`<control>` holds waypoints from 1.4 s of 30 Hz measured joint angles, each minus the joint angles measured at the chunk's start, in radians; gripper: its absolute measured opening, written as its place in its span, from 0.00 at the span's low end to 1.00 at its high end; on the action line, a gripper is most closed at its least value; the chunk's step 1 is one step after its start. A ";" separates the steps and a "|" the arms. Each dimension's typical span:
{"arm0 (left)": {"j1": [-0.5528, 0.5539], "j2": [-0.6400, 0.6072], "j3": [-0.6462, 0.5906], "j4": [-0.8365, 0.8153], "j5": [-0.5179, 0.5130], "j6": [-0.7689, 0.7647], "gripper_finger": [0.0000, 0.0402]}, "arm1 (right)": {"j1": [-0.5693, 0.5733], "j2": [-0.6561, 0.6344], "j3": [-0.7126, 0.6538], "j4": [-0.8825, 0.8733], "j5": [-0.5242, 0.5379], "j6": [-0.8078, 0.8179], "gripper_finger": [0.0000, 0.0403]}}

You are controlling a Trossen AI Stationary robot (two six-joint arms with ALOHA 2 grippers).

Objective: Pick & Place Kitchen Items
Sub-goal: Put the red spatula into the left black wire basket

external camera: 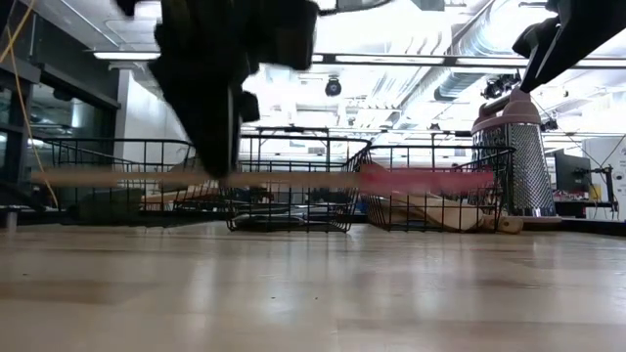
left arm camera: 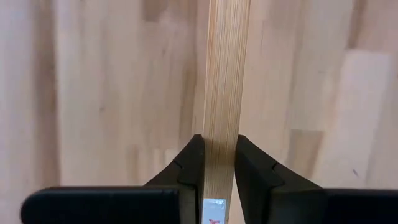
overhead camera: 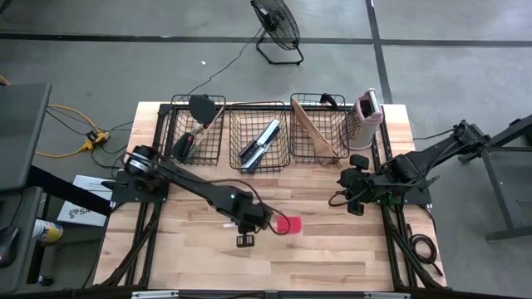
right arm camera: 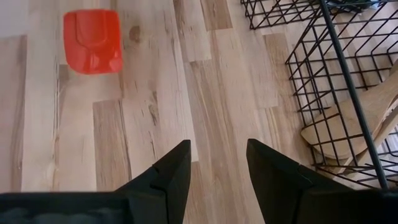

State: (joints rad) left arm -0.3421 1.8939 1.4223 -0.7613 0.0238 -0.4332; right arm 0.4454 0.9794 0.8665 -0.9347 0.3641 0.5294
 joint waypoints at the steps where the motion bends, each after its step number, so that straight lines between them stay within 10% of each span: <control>1: 0.001 -0.016 0.000 -0.001 -0.001 -0.005 0.14 | 0.000 0.000 0.000 -0.001 0.000 0.000 0.37; 9: 0.000 -0.185 0.002 -0.093 -0.131 -0.070 0.14 | 0.000 0.000 0.000 -0.005 0.000 0.000 0.37; 25: 0.011 -0.470 0.004 -0.552 -0.777 -0.563 0.14 | 0.000 0.000 0.000 -0.003 0.002 0.001 0.37; 42: 0.357 -0.430 -0.076 -0.809 -0.920 -0.631 0.14 | 0.000 0.000 0.000 0.015 0.003 0.001 0.37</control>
State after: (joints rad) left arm 0.0149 1.4635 1.3462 -1.5704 -0.8965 -1.0638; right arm 0.4450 0.9798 0.8669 -0.9201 0.3672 0.5301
